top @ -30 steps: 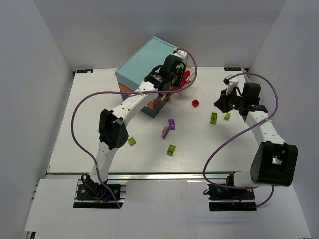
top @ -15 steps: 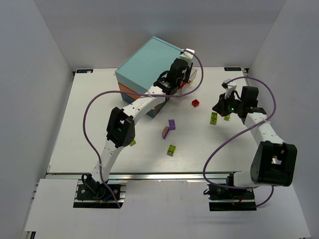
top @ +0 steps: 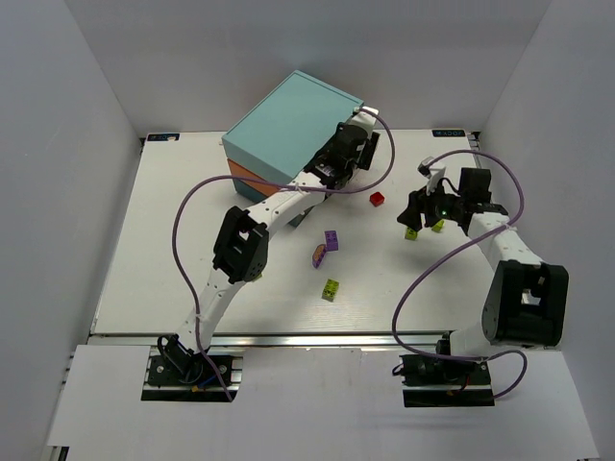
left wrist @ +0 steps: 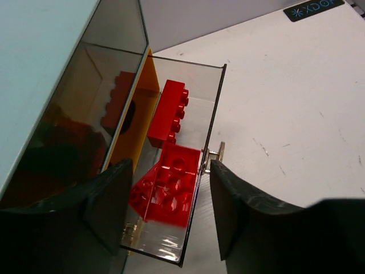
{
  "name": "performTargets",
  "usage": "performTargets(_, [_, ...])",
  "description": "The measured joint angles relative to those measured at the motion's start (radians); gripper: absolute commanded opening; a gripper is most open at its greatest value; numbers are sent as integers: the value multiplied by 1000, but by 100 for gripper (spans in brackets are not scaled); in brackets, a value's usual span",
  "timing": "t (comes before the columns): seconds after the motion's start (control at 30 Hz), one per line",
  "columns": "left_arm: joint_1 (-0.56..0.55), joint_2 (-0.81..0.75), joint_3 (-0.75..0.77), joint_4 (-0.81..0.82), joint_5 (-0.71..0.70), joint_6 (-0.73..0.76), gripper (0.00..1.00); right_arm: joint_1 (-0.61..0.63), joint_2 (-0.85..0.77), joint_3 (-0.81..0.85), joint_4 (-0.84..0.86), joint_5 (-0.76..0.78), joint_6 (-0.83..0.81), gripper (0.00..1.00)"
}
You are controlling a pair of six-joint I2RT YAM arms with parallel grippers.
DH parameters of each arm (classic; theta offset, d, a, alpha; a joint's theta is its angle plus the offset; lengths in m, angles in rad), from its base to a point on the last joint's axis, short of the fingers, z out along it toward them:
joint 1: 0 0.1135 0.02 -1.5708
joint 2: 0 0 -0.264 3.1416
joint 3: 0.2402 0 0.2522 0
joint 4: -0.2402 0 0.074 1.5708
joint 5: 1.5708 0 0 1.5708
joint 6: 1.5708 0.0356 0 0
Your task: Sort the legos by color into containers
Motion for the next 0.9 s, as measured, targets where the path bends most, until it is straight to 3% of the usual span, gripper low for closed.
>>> performTargets(0.2, [-8,-1,0,7,0,-14,71,13,126,80,-5,3,-36,66])
performTargets(0.33, [-11,-24,0,4,19,-34,57,35,236,187,2,32,-11,66])
performTargets(0.43, [-11,-101,-31,-30,77,-68,54,75,357,323,-5,83,14,70])
performTargets(0.63, [-16,-561,-420,-67,160,-154,72,178,587,586,-68,195,59,74])
performTargets(0.8, [-25,-1018,-814,-59,174,-269,77,236,669,658,-129,284,70,74])
performTargets(0.9, [-25,-1200,-991,-66,159,-347,77,250,686,658,-151,345,69,73])
